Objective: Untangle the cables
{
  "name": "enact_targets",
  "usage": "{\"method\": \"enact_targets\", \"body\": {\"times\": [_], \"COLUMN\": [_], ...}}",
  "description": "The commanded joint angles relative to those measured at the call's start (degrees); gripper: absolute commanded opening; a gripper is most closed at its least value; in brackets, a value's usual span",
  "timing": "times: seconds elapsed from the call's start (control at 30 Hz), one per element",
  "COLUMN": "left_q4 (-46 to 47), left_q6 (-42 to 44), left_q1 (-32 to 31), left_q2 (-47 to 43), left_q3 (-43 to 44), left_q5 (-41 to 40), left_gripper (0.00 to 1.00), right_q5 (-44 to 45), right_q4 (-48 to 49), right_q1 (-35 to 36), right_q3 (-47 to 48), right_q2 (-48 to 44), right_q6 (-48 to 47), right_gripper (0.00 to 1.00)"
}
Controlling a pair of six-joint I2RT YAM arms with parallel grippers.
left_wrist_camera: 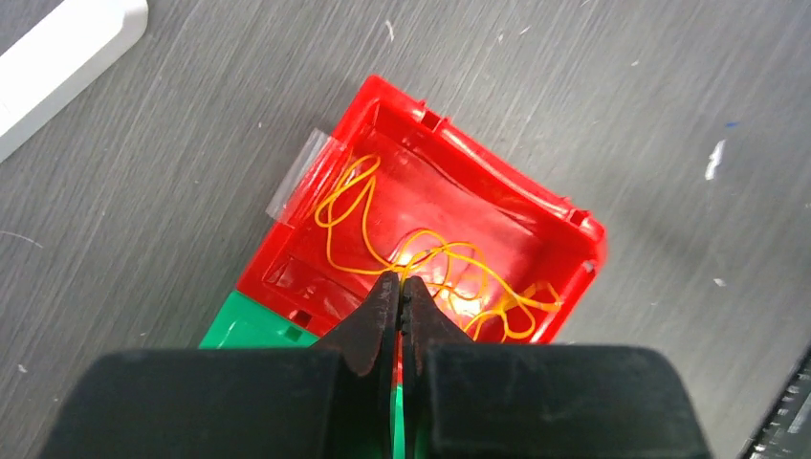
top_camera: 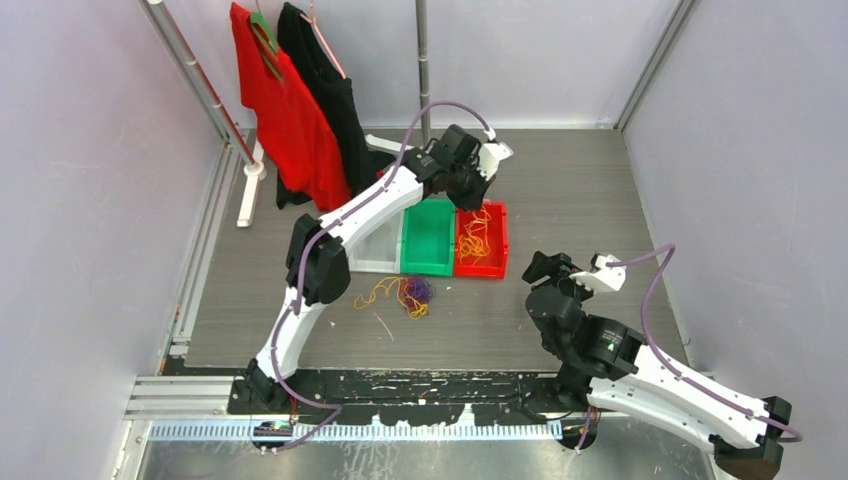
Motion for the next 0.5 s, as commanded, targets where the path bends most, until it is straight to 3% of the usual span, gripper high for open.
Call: {"method": "enact_targets", "body": {"times": [0.0, 0.17, 0.33, 0.37, 0.47], "left_q4": [7.45, 8.02, 3.5, 2.39, -2.72], "left_q6": [8.53, 12.34, 13.35, 13.35, 12.89], "left_q1": [-3.1, -5.26, -5.73, -5.74, -5.51], "left_q2": [-1.76, 0.55, 2.56, 2.65, 2.95], "left_q3": [-3.23, -2.99, -0.81, -0.19, 3.06], "left_q5": [-8.44, -15.64, -16.9, -17.19, -16.76], "left_gripper": [0.0, 0.0, 0.0, 0.05, 0.41], "right_q5": [2.01, 1.44, 0.59, 0.34, -0.82], "right_q4": [1.9, 2.79, 3.78, 4.05, 4.61], "right_q1": [-0.36, -0.73, -1.09, -1.18, -1.51], "right_q3": [0.79, 0.41, 0.53, 0.66, 1.5], "right_q2": [-0.64, -0.87, -1.07, -1.13, -1.14], "right_q6": [-1.17, -2.04, -3.46, -4.0, -5.42], "right_gripper": [0.65, 0.65, 0.65, 0.65, 0.65]}}
